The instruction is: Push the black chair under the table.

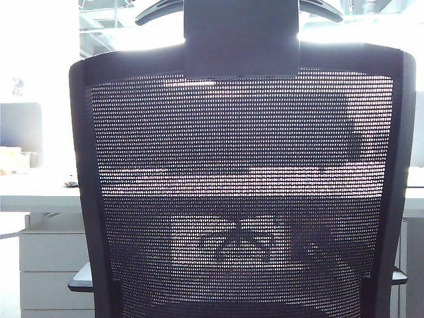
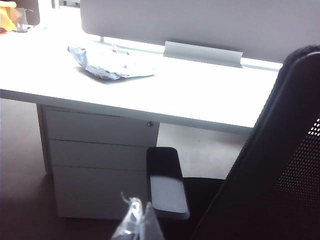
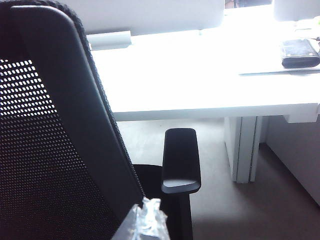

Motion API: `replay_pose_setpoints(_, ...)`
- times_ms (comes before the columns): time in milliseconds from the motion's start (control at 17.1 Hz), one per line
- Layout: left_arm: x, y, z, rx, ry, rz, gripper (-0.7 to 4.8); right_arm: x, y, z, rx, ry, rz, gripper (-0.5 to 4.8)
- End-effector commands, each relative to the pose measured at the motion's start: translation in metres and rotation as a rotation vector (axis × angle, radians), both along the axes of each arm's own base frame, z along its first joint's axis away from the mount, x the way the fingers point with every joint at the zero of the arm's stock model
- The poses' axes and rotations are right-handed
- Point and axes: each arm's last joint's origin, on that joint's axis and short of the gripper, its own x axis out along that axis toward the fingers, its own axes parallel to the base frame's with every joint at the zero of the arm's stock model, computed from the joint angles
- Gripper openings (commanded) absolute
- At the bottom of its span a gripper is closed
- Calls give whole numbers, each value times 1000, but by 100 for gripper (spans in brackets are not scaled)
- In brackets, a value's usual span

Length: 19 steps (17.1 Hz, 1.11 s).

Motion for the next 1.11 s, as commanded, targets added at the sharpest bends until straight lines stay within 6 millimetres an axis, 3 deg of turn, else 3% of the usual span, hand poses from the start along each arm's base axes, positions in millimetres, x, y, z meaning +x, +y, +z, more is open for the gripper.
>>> replay_pose_setpoints(59, 0, 0, 0, 7, -1, -3, -5, 0, 0, 1, -3, -17, 1, -5)
replay_pose_setpoints(410, 0, 0, 1, 3, -6, -6, -5, 0, 0, 2, -3, -18, 1, -5)
replay_pose_setpoints(586, 0, -1, 8, -161, -71, -44, -5, 0, 1, 8, 19, -80, 21, -4)
replay_pose_setpoints(703, -3, -3, 20, -245, -167, -135, -6, -3, 1, 26, 142, -155, 43, 0)
replay_pose_setpoints(995, -18, -6, 76, -313, -296, -247, -6, -24, 3, 86, 131, -330, 74, -3)
replay_pose_setpoints(1113, -8, -5, 96, -340, -220, -229, -6, -24, 4, 105, 149, -322, 123, -5)
